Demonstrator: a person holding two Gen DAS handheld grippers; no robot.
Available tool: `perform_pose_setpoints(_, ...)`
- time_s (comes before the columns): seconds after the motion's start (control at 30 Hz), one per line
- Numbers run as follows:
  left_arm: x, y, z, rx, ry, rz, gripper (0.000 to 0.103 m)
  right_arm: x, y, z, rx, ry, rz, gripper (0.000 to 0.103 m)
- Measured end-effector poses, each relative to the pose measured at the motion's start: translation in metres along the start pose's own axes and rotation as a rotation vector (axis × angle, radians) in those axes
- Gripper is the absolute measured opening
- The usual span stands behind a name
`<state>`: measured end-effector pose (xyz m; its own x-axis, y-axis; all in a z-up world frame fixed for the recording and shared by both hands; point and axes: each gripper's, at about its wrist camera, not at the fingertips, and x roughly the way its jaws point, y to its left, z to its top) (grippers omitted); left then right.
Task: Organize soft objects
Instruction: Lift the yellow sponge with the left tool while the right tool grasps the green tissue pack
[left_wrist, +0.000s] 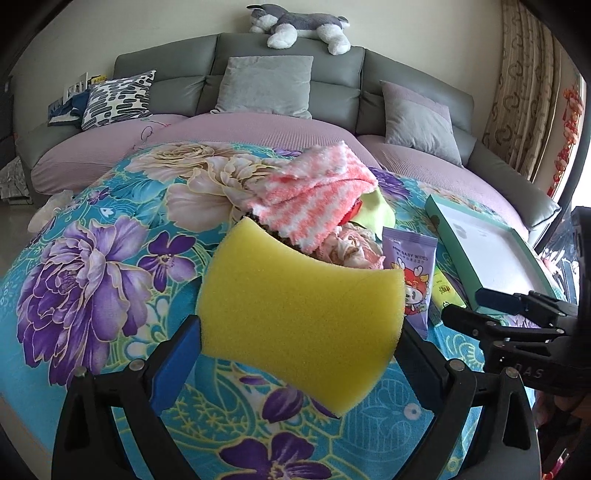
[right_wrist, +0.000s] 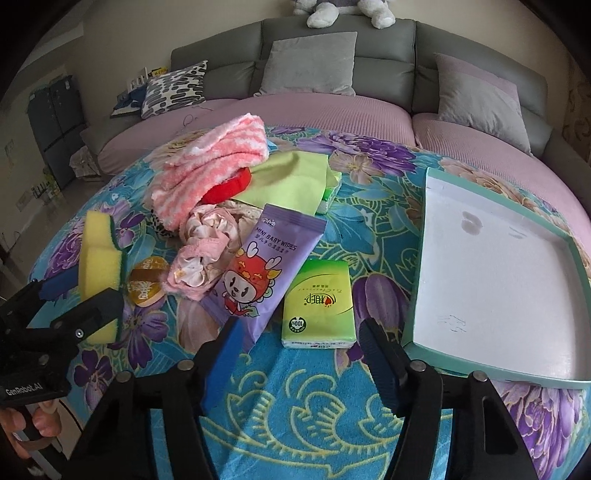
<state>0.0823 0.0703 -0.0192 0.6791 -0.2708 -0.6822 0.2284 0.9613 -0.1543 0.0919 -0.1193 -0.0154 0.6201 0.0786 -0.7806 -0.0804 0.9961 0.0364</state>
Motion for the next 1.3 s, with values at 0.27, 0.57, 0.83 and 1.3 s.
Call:
perform_pose_setpoints(0.27, 0.005, 0.01, -0.003, -0.03, 0.01, -0.01, 0.099, 0.013, -0.001, 0.002, -0.008, 0.018, -0.033, 0.053)
perform_pose_setpoints(0.57, 0.007, 0.015, -0.004, -0.045, 0.012, -0.012, 0.099, 0.024, -0.006, 0.004, -0.013, 0.024, -0.068, 0.047)
perform_pose_setpoints(0.83, 0.011, 0.014, -0.005, -0.045, 0.021, -0.018, 0.099, 0.028, -0.003, 0.005, -0.03, 0.021, -0.082, 0.047)
perform_pose_setpoints(1.3, -0.004, 0.005, 0.004, -0.022, -0.008, -0.013, 0.099, 0.016, -0.004, 0.002, -0.019, -0.02, -0.074, 0.041)
